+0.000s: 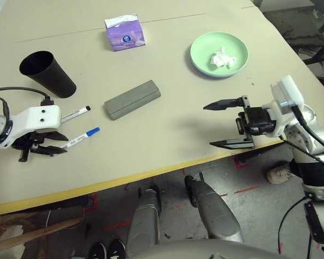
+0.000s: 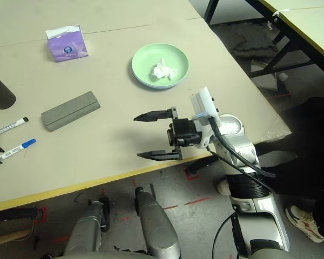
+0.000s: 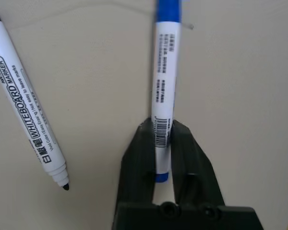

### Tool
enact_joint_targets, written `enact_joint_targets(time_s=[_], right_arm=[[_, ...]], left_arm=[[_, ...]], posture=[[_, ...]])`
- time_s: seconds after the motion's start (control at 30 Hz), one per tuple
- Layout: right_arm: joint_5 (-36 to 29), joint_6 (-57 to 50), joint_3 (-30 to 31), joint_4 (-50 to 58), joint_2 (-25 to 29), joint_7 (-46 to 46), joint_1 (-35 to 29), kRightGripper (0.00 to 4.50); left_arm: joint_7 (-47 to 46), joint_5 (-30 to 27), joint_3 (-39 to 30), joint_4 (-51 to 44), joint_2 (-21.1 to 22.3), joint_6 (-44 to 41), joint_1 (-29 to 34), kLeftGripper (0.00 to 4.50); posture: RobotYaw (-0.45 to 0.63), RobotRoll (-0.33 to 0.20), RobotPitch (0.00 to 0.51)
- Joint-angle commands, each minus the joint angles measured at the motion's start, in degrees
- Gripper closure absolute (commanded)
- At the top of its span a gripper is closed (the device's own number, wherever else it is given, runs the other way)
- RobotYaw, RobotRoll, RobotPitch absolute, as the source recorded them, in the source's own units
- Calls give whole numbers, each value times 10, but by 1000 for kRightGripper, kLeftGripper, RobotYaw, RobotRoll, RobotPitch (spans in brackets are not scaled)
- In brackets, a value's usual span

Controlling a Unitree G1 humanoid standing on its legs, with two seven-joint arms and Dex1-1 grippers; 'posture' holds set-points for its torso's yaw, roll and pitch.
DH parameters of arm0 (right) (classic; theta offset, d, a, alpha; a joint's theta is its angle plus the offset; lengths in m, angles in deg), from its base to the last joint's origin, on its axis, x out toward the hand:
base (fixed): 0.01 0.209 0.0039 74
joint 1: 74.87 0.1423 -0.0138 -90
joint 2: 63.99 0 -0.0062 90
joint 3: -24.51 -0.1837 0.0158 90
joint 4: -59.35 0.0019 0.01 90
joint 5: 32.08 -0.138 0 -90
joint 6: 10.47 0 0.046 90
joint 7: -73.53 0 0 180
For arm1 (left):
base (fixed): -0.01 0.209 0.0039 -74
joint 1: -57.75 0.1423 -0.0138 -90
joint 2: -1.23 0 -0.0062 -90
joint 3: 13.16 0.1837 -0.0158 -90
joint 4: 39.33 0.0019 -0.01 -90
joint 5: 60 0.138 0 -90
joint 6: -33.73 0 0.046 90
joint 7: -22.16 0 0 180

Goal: Organize and tidy the items on the table.

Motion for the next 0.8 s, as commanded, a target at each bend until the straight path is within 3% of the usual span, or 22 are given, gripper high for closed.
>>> enact_joint_targets(time_s=[0.03, 0.23, 0.4, 0.6, 0.8], right_arm=[[-5, -3, -4, 12, -1, 3, 1, 0], [-4, -3, -1, 10, -5, 3, 3, 0], [-4, -5, 0, 10, -5, 3, 1, 0], [-4, -6, 1, 11, -6, 1, -4, 0], [-2, -6, 3, 5, -10, -1, -2, 0]], left_arm=[[2, 10, 11, 21, -6, 11, 0, 4213], [9, -1, 5, 22, -8, 8, -4, 4213], [26, -70, -30, -24, -25, -62, -2, 4213], [21, -226, -115, -130, -58, -260, -25, 4213], [-66, -363, -239, -185, -112, -396, -66, 4213]], posture=[[-239, 0, 273], [-234, 0, 275], [-229, 0, 277], [-224, 0, 276], [-208, 0, 271]])
